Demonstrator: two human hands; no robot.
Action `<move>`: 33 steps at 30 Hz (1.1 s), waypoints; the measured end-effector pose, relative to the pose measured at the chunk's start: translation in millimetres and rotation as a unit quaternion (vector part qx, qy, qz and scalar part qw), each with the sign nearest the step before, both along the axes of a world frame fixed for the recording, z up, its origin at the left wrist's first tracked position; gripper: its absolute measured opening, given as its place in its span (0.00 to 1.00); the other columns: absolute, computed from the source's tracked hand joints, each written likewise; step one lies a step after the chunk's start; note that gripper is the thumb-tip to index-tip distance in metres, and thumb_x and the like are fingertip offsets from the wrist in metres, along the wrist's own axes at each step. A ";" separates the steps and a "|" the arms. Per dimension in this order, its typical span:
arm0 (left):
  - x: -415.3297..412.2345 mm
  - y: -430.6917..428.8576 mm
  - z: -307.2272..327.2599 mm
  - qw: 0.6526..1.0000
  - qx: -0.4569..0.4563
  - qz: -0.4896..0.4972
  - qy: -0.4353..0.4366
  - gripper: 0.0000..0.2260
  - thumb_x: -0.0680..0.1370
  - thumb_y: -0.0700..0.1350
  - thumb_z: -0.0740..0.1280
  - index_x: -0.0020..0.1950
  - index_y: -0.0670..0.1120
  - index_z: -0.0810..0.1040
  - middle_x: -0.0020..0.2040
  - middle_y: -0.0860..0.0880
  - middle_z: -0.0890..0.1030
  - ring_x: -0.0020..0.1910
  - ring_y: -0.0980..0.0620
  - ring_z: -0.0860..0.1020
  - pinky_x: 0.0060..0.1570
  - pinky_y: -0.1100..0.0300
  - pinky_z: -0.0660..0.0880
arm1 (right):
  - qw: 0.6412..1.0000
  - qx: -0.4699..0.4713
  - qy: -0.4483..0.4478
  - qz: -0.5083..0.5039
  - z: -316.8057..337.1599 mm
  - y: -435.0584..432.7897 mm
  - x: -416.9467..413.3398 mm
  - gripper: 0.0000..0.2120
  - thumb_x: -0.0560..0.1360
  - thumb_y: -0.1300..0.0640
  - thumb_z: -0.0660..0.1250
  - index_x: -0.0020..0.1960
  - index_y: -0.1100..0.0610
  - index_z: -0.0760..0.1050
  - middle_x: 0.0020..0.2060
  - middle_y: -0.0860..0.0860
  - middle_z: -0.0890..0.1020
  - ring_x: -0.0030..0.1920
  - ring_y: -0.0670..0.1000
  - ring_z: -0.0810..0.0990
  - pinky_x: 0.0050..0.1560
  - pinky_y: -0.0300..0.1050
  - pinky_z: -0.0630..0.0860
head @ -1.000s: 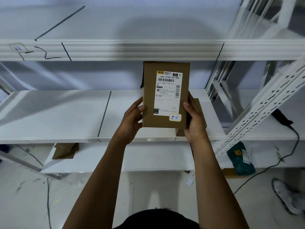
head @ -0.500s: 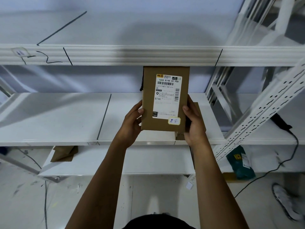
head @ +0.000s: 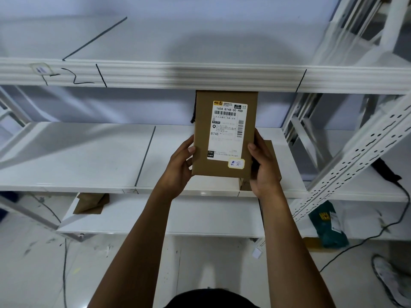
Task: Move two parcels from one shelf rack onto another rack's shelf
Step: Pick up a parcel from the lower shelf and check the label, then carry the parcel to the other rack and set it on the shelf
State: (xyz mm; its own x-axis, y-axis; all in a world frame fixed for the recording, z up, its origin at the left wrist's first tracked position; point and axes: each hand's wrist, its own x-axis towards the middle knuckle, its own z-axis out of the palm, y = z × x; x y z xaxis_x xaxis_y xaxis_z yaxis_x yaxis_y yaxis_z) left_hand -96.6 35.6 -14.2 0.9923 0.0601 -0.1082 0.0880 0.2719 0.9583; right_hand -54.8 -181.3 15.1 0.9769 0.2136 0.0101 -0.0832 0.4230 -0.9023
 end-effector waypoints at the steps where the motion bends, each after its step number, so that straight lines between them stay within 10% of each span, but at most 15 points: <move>1: -0.5 -0.2 0.4 1.000 -0.002 0.002 -0.004 0.34 0.79 0.56 0.67 0.84 0.47 0.66 0.79 0.39 0.75 0.78 0.32 0.72 0.71 0.36 0.73 | 1.000 -0.003 -0.001 0.002 0.3 0.0 0.1 0.18 0.82 0.62 0.62 0.67 0.46 0.77 0.58 0.45 0.88 0.60 0.49 0.86 0.54 0.49 0.84; 7: -15.0 -11.1 3.8 0.999 -0.010 0.045 -0.025 0.30 0.83 0.53 0.60 0.84 0.45 0.65 0.79 0.41 0.75 0.78 0.40 0.74 0.77 0.43 0.71 | 0.998 -0.053 -0.002 0.025 -4.9 4.7 -7.5 0.29 0.78 0.53 0.68 0.78 0.46 0.69 0.70 0.50 0.81 0.69 0.57 0.80 0.70 0.70 0.73; 15: -91.0 32.3 -13.8 0.972 0.021 0.231 -0.035 0.25 0.88 0.52 0.55 0.86 0.51 0.62 0.80 0.52 0.74 0.75 0.56 0.77 0.73 0.56 0.75 | 0.987 -0.092 0.000 0.133 -34.0 97.4 -41.0 0.24 0.78 0.45 0.67 0.73 0.40 0.73 0.70 0.45 0.81 0.70 0.53 0.80 0.72 0.70 0.70; 23: -212.4 169.9 -5.0 0.923 0.019 0.381 -0.050 0.28 0.85 0.51 0.56 0.85 0.47 0.63 0.82 0.45 0.72 0.81 0.43 0.70 0.82 0.37 0.61 | 0.957 -0.102 -0.069 0.262 -25.9 269.8 -126.5 0.24 0.81 0.46 0.62 0.77 0.45 0.70 0.71 0.47 0.80 0.70 0.53 0.79 0.72 0.67 0.71; 33: -324.3 340.6 38.0 0.899 -0.010 0.430 -0.082 0.32 0.80 0.54 0.59 0.83 0.43 0.67 0.76 0.39 0.78 0.62 0.51 0.85 0.55 0.60 0.84 | 0.948 -0.050 -0.101 0.299 16.0 451.8 -238.6 0.29 0.81 0.45 0.58 0.81 0.48 0.62 0.74 0.47 0.77 0.71 0.50 0.78 0.66 0.49 0.79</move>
State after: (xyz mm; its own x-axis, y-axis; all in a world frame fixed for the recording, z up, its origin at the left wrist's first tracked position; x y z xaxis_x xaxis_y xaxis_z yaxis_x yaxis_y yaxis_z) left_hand -421.0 376.2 23.8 0.5819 0.8129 0.0259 -0.3056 0.1890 0.9332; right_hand -293.4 270.5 31.1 0.6609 0.7384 0.1338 -0.1035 0.2663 -0.9583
